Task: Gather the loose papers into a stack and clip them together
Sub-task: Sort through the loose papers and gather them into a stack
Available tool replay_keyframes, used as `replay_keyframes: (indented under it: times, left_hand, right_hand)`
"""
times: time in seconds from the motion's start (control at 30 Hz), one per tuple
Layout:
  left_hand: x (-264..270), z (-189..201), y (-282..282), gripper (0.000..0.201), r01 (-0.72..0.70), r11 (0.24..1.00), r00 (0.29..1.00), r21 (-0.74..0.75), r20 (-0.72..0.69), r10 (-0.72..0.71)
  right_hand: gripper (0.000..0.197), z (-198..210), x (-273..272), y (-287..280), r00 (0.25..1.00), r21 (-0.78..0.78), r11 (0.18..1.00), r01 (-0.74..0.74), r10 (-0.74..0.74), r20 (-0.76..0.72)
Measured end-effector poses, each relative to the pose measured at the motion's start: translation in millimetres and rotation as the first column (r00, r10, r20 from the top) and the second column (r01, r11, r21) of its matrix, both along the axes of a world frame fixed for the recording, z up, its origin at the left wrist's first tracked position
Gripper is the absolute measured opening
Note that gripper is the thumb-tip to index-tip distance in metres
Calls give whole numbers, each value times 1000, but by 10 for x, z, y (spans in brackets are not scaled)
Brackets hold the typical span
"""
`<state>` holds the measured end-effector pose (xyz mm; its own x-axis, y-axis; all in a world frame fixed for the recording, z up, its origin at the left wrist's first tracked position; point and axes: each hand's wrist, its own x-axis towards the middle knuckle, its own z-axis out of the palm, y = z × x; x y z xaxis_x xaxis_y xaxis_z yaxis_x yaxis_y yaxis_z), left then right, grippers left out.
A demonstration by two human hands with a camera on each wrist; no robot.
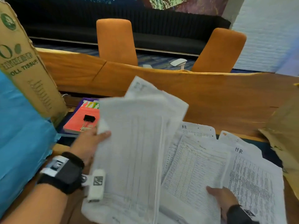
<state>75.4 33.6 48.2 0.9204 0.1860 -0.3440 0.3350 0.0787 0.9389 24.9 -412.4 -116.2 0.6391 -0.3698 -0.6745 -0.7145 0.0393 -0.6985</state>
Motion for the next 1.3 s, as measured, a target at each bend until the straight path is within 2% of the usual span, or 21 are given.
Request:
replay_keyframes:
  times: [0.03,0.1,0.17,0.23,0.3,0.37,0.43,0.5,0.63,0.7,0.77,0.83,0.9,1.0,1.13,1.2,1.3]
  left_hand:
    - [-13,-161,-94,6,43,997,996,71,-79,-37]
    - [-39,-520,-225,17,178,964,959,196,-255,-125]
    - [-91,-773,-354,26,347,909,893,229,-378,-246]
    - [-119,-931,-449,18,515,806,822,290,-433,-370]
    - [-99,-1006,-527,13,605,716,778,349,-451,-437]
    - [-39,-985,-585,11,585,679,804,443,-428,-414]
    - [71,-948,-589,14,469,700,880,538,-357,-315]
    - [179,-916,-592,13,384,698,920,605,-310,-238]
    - [263,-926,-643,10,465,597,884,654,-385,-266]
    - [254,-948,-676,9,430,573,902,697,-363,-235]
    - [217,-969,-708,13,356,580,934,733,-295,-200]
    - [175,-978,-728,25,312,657,949,686,-259,-181]
    - [147,-956,-720,34,330,720,941,610,-273,-200]
    - [172,-867,-601,11,369,719,927,588,-282,-245]
    - [211,-680,-261,17,262,810,960,525,-230,-161]
    - [199,-612,-100,22,307,808,942,502,-278,-186]
    - [126,-516,62,19,372,773,923,514,-289,-253]
  right_hand:
    - [12,-5,1,-4,1000,0,1000,-6,6,4]
    - [16,-8,6,-2,1000,-5,1000,-14,14,-5]
    - [20,-18,6,-5,1000,-13,1000,-18,18,-10]
    - [21,-34,11,-11,1000,-23,1000,-21,21,-6]
    - [25,-49,11,-13,1000,-46,999,-28,28,-4]
    - [32,-133,16,-49,1000,-50,998,-31,31,-3]
    - [46,-265,24,-107,1000,-57,998,-26,26,1]
    - [60,-434,43,-203,999,-46,998,-32,32,-4]
    - [45,-246,30,-106,999,-41,999,-36,35,-12]
    - [47,-219,27,-94,999,-61,997,-45,45,-15]
    - [42,-193,20,-80,999,-61,997,-52,51,-11]
    - [30,-137,11,-54,999,-61,997,-49,48,-11]
    - [23,-101,7,-42,999,-56,998,-38,38,6]
    - [18,-78,-6,-36,999,-47,998,-45,46,25]
    - [23,-71,-16,-14,999,-57,998,-27,29,38]
    - [39,-72,-8,5,998,-70,996,-50,52,36]
    - [35,91,5,64,991,-74,992,-100,106,77]
